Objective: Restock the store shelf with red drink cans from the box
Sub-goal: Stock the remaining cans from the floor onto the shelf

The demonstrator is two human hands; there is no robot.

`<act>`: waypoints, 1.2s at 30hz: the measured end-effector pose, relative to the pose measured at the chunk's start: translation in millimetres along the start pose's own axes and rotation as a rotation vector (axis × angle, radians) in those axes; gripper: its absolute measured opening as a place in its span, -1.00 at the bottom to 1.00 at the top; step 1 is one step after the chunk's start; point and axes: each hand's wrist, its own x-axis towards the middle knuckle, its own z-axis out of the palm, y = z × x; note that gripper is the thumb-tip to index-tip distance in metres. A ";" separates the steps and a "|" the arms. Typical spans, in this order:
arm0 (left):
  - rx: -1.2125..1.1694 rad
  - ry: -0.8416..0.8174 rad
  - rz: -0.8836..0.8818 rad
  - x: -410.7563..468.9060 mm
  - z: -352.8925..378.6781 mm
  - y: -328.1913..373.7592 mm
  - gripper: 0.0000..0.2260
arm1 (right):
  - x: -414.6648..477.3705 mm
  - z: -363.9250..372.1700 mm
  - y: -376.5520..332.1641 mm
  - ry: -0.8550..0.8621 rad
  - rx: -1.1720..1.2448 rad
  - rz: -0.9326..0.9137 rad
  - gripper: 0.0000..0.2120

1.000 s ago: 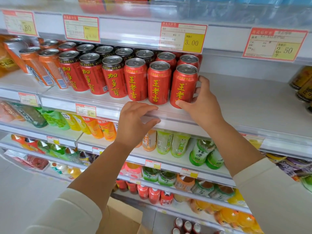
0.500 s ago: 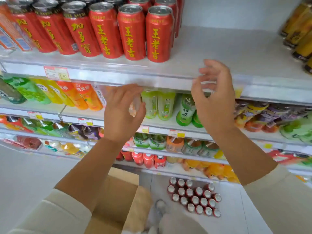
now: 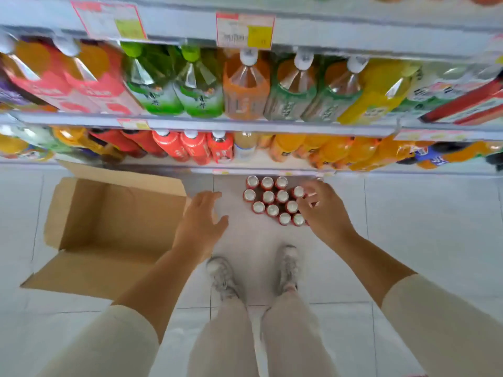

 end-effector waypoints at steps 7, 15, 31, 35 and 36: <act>0.000 -0.126 -0.185 81.8 160.5 -96.6 -0.47 | 99.2 138.7 155.6 -0.214 -0.168 -0.011 -0.74; -0.077 -0.135 -0.187 188.5 315.9 -180.5 -0.40 | 189.6 285.0 289.2 -0.231 -0.445 -0.142 -0.42; -0.225 -0.055 -0.139 293.6 380.9 -203.7 -0.42 | 223.9 366.0 350.6 0.160 -0.579 -0.334 -0.41; -0.182 -0.042 -0.179 279.5 362.3 -200.6 -0.48 | 221.1 354.9 340.1 0.115 -0.438 -0.322 -0.45; -0.189 -0.024 -0.196 270.9 352.7 -198.3 -0.47 | 218.1 349.5 333.8 0.096 -0.403 -0.309 -0.44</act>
